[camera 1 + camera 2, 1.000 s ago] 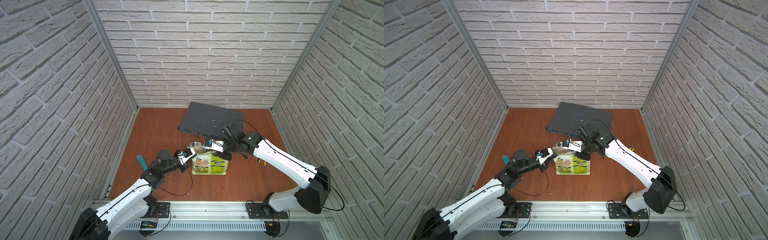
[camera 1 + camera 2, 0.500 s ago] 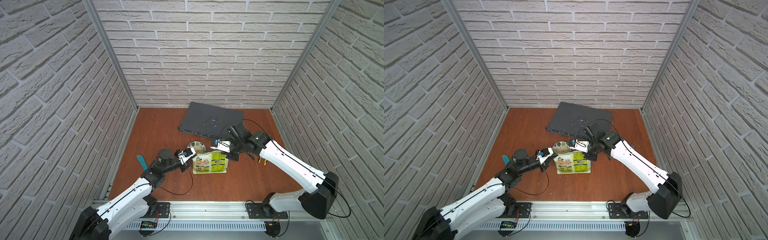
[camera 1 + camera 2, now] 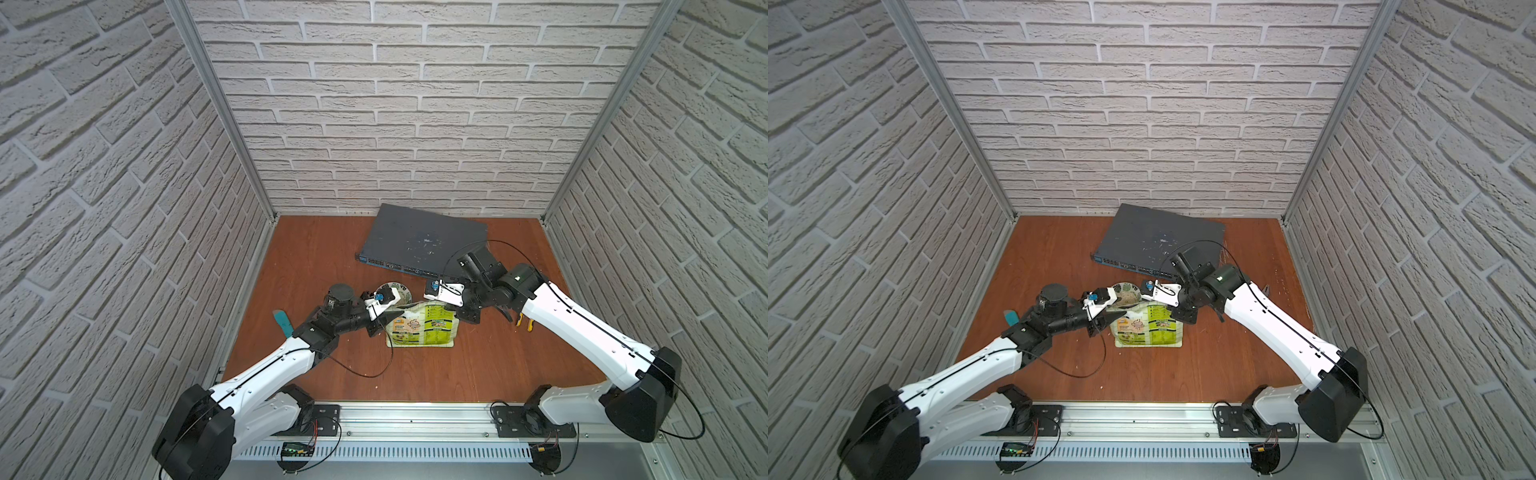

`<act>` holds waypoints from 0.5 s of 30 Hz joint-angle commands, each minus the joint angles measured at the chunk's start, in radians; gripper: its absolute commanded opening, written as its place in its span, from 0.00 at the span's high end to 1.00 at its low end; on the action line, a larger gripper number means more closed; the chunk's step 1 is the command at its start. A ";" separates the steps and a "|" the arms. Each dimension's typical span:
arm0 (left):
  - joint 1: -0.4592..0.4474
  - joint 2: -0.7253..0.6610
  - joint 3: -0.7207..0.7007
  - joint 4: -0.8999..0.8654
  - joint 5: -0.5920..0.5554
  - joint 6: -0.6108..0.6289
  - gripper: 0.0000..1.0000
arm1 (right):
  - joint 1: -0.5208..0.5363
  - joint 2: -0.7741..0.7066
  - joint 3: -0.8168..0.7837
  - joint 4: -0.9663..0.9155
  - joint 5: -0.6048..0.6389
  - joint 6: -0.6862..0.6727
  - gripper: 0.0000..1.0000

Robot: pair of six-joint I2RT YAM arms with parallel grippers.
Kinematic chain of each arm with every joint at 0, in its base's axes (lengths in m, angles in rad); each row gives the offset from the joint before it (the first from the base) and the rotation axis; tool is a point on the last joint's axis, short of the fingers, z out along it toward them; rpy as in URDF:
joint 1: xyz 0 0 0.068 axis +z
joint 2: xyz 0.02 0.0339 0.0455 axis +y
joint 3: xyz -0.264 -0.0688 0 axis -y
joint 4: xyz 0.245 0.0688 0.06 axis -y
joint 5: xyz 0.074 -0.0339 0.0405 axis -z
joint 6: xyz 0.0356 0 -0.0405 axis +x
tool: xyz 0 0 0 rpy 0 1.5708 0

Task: Pour the oats into the breakfast bowl
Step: Close the oats bag at the center of the board.

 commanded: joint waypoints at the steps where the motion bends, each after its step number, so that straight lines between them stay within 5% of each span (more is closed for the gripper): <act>1: -0.007 0.016 0.031 0.079 0.050 -0.011 0.65 | -0.003 -0.015 -0.017 0.028 -0.024 0.013 0.96; 5: -0.006 -0.008 0.019 0.072 0.038 -0.019 0.98 | -0.004 -0.016 -0.028 0.024 0.005 0.010 0.97; 15: 0.018 -0.120 -0.143 0.196 -0.081 -0.129 1.00 | -0.017 -0.050 -0.058 0.048 0.092 0.022 0.97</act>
